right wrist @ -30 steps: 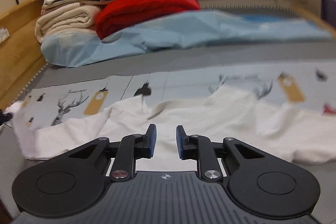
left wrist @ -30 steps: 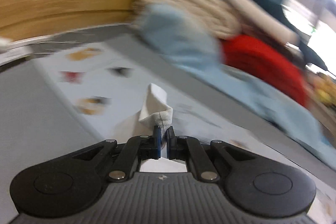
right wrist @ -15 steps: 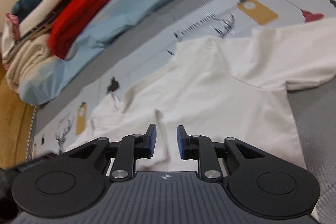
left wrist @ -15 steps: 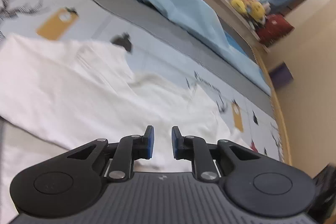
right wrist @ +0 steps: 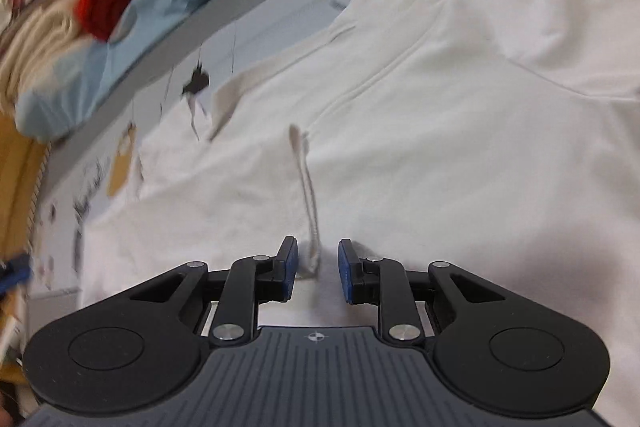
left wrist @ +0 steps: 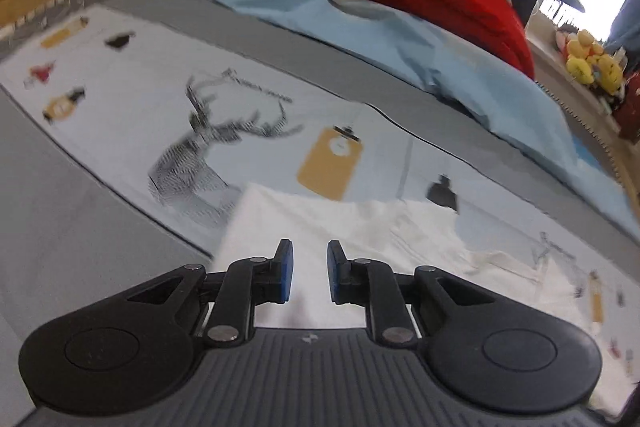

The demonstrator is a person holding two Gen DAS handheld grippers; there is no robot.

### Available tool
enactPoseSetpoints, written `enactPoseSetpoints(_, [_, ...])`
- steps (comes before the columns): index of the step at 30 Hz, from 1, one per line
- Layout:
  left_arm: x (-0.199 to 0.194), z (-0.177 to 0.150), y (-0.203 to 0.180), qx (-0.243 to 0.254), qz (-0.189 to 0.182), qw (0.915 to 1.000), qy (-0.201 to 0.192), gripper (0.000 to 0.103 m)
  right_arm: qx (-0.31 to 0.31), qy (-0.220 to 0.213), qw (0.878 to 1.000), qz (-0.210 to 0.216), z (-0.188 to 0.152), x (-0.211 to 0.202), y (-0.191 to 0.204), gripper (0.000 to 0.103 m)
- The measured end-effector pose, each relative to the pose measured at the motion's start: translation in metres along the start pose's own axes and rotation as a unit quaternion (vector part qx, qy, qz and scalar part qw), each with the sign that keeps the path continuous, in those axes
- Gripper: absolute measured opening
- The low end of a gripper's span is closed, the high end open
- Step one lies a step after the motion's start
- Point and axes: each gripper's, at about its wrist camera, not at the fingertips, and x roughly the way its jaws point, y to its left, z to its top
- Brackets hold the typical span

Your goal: Fold small clothes

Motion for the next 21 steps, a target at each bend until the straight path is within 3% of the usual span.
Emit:
enactPoseSetpoints(2, [0.002,0.003,0.002,0.008,0.015,0.9998,-0.007,0.018,-0.022,-0.006,1.0,-0.001,0.002,0.002,0.01,0.024])
enactPoseSetpoints(4, [0.006,0.009,0.007,0.0,0.02,0.9998,-0.007,0.018,-0.059,-0.012,0.998,0.007,0.002,0.001,0.022,0.005])
enactPoseSetpoints(8, [0.007,0.023,0.02,-0.022,0.028,0.9993,-0.011,0.018,-0.099,-0.039,0.994,0.037,0.002,-0.016,0.04,0.003])
enactPoseSetpoints(13, [0.007,0.031,0.028,-0.043,0.037,0.9982,-0.019,0.018,-0.086,-0.128,0.986,0.064,0.026,-0.073,0.033,0.002])
enactPoseSetpoints(15, [0.005,0.033,0.028,-0.044,0.038,0.9981,-0.022,0.018,-0.084,-0.195,0.977,0.033,0.038,-0.106,0.019,0.002])
enactPoseSetpoints(17, [0.004,0.033,0.027,-0.043,0.036,0.9981,-0.024,0.018,-0.113,-0.226,0.965,-0.07,0.044,-0.113,-0.001,0.002])
enactPoseSetpoints(18, [0.003,0.033,0.025,-0.041,0.035,0.9982,-0.025,0.018,-0.12,-0.2,0.966,-0.114,0.045,-0.102,-0.015,0.002])
enactPoseSetpoints(19, [0.004,0.033,0.024,-0.039,0.035,0.9983,-0.025,0.018,-0.09,-0.163,0.974,-0.132,0.046,-0.091,-0.038,0.002])
enactPoseSetpoints(21, [0.008,0.032,0.019,-0.036,0.033,0.9987,-0.017,0.018,-0.028,-0.136,0.982,-0.126,0.045,-0.088,-0.069,0.002])
